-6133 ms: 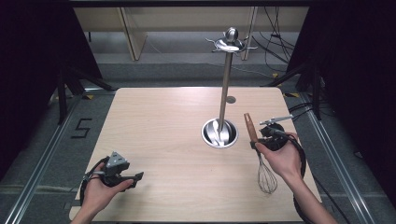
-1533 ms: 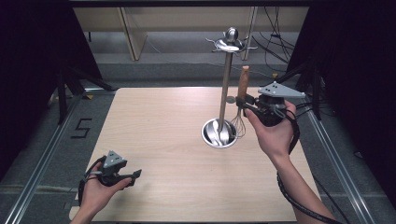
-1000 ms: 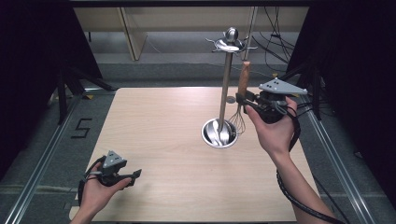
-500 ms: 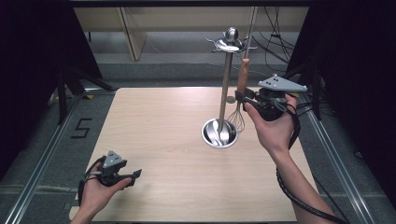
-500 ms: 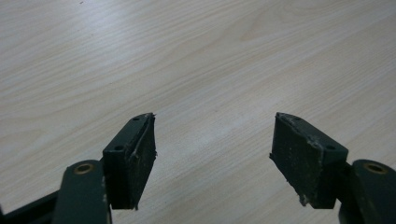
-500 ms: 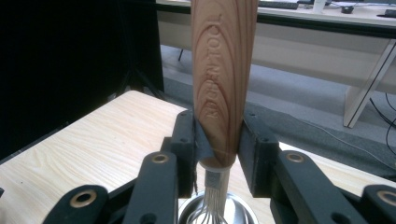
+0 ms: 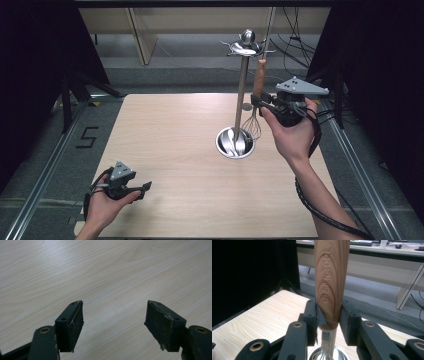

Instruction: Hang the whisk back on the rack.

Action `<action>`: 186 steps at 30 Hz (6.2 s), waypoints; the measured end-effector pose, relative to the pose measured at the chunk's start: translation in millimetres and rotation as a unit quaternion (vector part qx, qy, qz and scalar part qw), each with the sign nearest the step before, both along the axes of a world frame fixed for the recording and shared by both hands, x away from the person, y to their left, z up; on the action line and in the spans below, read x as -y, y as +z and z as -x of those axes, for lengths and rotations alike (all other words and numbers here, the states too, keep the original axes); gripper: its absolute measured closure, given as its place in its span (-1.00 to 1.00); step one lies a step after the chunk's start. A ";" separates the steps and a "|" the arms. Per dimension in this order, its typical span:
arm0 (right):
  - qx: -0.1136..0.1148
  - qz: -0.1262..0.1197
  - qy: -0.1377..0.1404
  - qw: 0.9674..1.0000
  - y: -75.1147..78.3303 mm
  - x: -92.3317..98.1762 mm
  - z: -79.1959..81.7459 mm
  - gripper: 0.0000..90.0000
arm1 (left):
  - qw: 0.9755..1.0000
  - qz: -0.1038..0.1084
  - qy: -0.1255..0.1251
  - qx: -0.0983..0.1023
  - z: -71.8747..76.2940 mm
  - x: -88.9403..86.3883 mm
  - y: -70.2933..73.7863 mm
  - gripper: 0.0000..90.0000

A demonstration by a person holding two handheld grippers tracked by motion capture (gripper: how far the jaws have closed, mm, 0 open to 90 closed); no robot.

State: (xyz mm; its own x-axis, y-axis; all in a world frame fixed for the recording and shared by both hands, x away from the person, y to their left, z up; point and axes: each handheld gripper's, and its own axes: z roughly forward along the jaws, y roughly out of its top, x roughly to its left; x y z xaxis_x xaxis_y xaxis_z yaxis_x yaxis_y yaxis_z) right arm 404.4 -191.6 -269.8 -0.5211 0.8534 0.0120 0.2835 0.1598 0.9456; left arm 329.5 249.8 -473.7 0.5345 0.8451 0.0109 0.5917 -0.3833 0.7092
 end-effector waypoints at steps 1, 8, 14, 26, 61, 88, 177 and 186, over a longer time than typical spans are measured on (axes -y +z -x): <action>0.000 -0.002 0.001 1.000 0.2 -0.4 -0.6 0.56 | 1.000 0.000 0.000 0.000 0.0 0.0 0.1 -0.33; -0.006 -0.001 0.003 1.000 3.4 -2.4 -0.8 0.56 | 1.000 0.001 0.001 0.001 0.0 -0.1 0.1 -0.33; -0.017 -0.007 0.003 1.000 5.2 -4.8 -1.6 0.56 | 1.000 0.020 0.012 0.000 0.3 2.6 -1.5 -0.33; -0.009 -0.006 0.009 1.000 9.8 -7.6 -5.3 0.56 | 1.000 0.017 0.010 0.000 0.3 2.2 -1.4 -0.32; -0.032 -0.015 -0.005 0.999 11.6 -14.2 -18.1 0.56 | 1.000 0.008 0.004 -0.002 0.2 0.7 -0.5 -0.32; -0.024 0.001 -0.006 1.000 8.7 -19.0 -32.4 0.56 | 1.000 0.024 0.016 0.011 0.6 3.9 -2.1 -0.32; -0.027 0.058 -0.052 0.997 -52.0 63.1 3.8 0.04 | 1.000 0.024 0.019 0.002 0.6 2.3 -4.3 -0.33; -0.051 0.064 -0.062 0.995 -70.1 74.2 7.3 0.04 | 1.000 0.003 0.002 -0.004 0.4 -0.5 -2.3 -0.33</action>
State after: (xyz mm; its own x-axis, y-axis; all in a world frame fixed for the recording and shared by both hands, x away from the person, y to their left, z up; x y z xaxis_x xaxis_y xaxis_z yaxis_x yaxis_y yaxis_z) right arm 397.1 -265.8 -339.9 -0.4133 0.9090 -0.0532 0.4028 0.2349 0.8846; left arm 329.1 250.2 -476.0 0.5317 0.8469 0.0005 0.5989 -0.3764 0.7068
